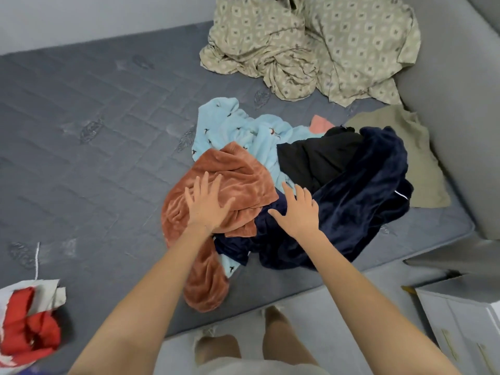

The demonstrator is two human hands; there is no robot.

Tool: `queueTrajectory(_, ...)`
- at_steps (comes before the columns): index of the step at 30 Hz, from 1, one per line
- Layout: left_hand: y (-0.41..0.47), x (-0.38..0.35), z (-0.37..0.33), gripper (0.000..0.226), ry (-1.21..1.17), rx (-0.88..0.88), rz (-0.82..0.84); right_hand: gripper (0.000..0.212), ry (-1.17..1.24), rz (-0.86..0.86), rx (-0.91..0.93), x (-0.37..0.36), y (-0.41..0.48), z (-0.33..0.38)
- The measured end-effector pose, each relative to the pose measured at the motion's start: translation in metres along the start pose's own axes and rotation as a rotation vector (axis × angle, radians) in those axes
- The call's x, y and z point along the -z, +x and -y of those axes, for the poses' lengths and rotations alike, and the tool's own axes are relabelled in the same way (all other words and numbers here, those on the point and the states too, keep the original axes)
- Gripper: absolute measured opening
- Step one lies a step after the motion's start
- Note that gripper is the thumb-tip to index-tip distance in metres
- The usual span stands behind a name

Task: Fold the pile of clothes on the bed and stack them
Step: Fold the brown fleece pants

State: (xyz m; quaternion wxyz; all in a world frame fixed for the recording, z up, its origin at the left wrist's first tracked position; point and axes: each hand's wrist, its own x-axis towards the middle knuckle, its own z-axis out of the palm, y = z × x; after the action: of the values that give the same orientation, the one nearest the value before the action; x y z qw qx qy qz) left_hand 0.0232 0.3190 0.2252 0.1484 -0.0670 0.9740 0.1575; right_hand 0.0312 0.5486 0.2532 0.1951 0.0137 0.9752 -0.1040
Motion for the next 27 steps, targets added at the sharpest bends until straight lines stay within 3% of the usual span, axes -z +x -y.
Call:
queueTrajectory(10,0.074,-0.037,-0.024,0.070,-0.100,0.080,0.006,0.085,0.049,0.101,0.099,-0.022,0.099,-0.028)
queueTrajectory(16,0.131,-0.072,-0.022,0.067,-0.173,0.086,0.053,0.092,0.223,0.105,0.082,-0.059,0.145,-0.035)
queueTrajectory(22,0.203,-0.108,-0.006,0.066,-0.416,0.156,-0.049,0.086,0.459,0.112,0.031,-0.101,0.189,-0.039)
queueTrajectory(27,0.247,-0.126,0.008,0.071,-0.411,0.113,-0.062,0.082,0.569,0.077,-0.023,-0.132,0.206,-0.034)
